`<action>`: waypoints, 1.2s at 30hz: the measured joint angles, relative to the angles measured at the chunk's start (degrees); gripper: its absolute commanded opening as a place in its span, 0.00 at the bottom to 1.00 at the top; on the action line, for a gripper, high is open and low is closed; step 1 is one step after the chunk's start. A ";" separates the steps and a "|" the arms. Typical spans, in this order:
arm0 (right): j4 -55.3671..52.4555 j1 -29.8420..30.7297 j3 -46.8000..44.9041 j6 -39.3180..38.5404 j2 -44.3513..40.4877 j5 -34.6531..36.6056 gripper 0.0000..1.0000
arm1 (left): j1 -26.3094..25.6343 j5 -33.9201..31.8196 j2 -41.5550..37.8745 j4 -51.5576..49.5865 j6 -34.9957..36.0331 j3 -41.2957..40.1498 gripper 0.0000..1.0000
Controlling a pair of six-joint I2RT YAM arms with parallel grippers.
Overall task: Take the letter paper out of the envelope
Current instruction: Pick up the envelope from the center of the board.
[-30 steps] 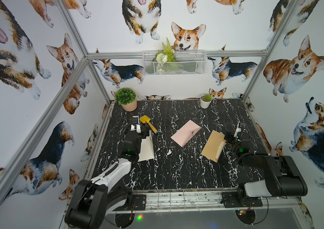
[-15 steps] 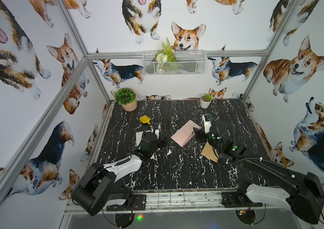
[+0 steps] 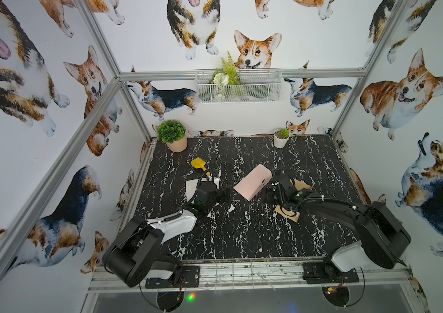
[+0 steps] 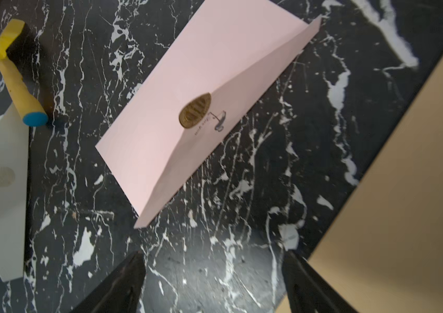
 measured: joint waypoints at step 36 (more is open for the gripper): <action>11.58 -0.50 -6.73 -17.73 -15.26 -7.93 0.00 | 2.47 10.21 0.94 10.27 -4.68 -4.42 1.00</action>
